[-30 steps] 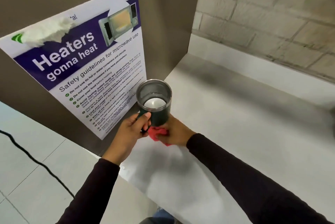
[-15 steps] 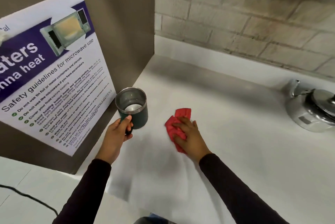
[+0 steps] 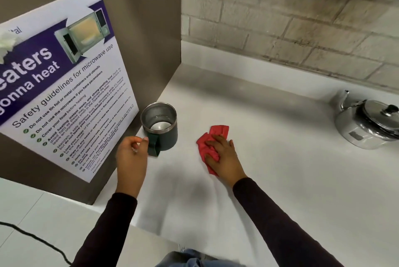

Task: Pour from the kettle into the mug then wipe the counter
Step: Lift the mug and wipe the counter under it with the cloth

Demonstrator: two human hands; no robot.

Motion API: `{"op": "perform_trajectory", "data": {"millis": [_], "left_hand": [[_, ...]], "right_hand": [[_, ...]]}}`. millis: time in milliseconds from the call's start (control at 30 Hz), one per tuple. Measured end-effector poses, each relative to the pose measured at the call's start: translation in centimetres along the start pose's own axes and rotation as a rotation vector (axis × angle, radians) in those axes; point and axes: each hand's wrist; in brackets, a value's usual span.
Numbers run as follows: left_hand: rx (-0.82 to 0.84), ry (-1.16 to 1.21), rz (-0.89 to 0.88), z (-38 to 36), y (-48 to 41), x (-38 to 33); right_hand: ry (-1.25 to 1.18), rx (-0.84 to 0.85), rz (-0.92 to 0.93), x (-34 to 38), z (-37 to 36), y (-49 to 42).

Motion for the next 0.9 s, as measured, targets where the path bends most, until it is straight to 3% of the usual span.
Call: {"op": "perform_trajectory", "data": {"millis": [67, 233, 433, 900], "left_hand": [[0.008, 0.037, -0.071, -0.2, 1.4, -0.3], [0.359, 0.023, -0.063, -3.9, 4.9, -1.0], [0.635, 0.01, -0.081, -10.8, 8.0, -2.1], [0.917, -0.009, -0.215, -26.9, 17.3, -6.7]], "right_hand": [[-0.011, 0.02, 0.0, -0.2, 0.3, 0.5], [-0.022, 0.057, 0.018, -2.0, 2.0, 3.2], [-0.02, -0.075, -0.134, -7.3, 6.7, 8.9], [-0.058, -0.449, -0.574, -23.9, 22.4, 17.5]]}}
Point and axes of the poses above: each hand's wrist, its own y-axis away from the middle knuckle, its own z-axis out of the back of the hand, x = y × z, and after that the axes turned 1 degree about x, right-handed
